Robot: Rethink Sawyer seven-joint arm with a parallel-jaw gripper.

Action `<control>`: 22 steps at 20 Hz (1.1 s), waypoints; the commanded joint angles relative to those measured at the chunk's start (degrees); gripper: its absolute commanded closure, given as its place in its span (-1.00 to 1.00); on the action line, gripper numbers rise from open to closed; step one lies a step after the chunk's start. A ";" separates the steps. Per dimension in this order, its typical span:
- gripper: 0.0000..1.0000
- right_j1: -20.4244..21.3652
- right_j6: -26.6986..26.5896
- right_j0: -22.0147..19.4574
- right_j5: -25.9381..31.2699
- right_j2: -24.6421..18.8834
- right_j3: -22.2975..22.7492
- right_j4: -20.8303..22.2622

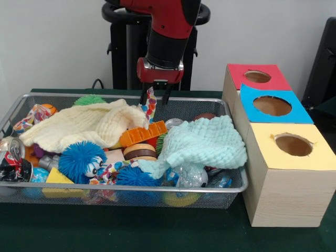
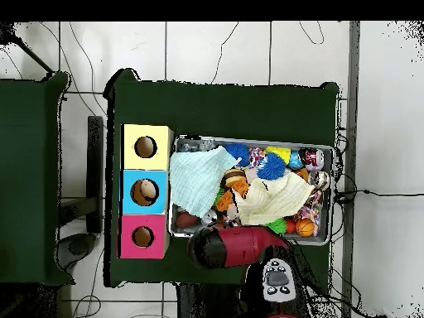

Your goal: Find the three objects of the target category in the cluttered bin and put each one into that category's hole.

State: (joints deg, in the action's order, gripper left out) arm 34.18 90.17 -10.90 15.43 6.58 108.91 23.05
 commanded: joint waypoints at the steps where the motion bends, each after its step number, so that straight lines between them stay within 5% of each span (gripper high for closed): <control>1: -1.00 -3.78 14.25 2.30 -7.03 2.04 -1.51 -2.66; 22: -1.00 -13.28 13.91 6.21 -18.64 7.41 -2.80 -7.16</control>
State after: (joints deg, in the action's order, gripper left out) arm 26.15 90.36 -5.18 2.46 14.16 108.86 19.63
